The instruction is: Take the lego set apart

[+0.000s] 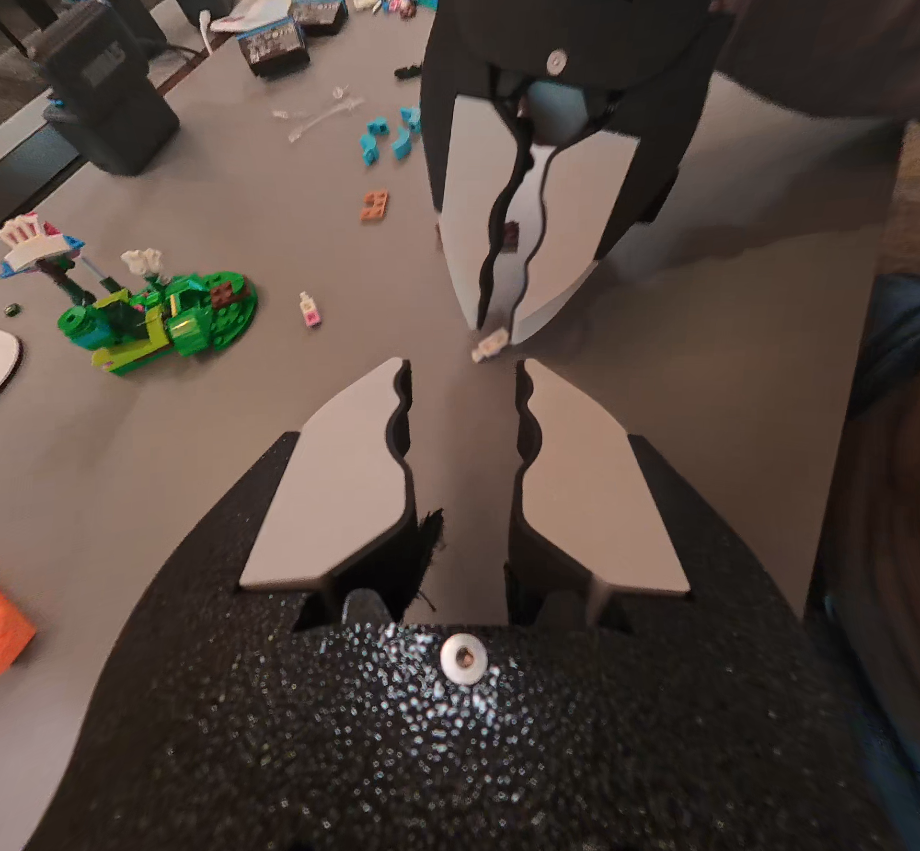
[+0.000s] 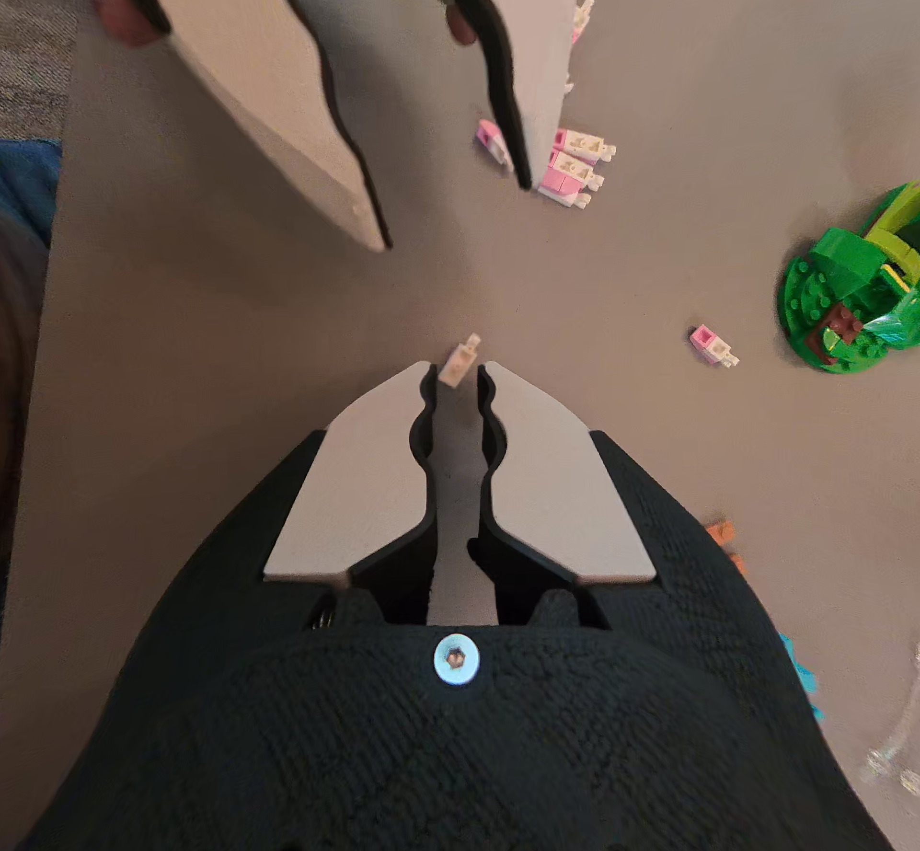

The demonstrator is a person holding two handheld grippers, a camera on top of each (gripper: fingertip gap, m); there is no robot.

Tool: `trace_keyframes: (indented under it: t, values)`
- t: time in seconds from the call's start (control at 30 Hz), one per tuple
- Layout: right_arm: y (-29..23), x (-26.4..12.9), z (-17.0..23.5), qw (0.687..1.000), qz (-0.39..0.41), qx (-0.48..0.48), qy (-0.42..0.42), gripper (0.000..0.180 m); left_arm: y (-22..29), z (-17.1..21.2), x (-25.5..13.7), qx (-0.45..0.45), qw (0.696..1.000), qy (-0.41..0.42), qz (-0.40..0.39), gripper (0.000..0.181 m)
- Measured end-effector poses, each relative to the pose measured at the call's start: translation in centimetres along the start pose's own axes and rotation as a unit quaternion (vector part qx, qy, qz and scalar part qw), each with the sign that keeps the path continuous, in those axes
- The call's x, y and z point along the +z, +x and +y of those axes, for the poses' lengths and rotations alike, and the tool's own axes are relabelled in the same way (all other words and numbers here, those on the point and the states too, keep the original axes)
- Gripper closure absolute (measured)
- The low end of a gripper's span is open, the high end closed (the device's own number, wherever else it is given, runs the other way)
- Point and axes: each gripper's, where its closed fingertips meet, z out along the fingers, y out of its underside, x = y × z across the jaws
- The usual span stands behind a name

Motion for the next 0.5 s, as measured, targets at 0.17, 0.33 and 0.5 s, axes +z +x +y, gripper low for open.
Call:
trace_keyframes:
  t: [0.17, 0.33, 0.5]
  values:
    - [0.1, -0.6, 0.3, 1.000, 0.018, 0.023, 0.006, 0.162, -0.7, 1.7, -0.6, -0.015, 1.000, -0.017, 0.008, 0.141]
    - [0.3, 0.2, -0.3, 0.997, 0.012, 0.080, 0.021, 0.162, -0.3, 2.1, -0.3, -0.036, 0.999, -0.006, 0.036, 0.142]
    - [0.1, 1.0, -0.3, 0.996, 0.025, 0.082, -0.007, 0.165, -0.1, 2.2, -0.3, -0.032, 0.999, -0.002, 0.038, 0.143]
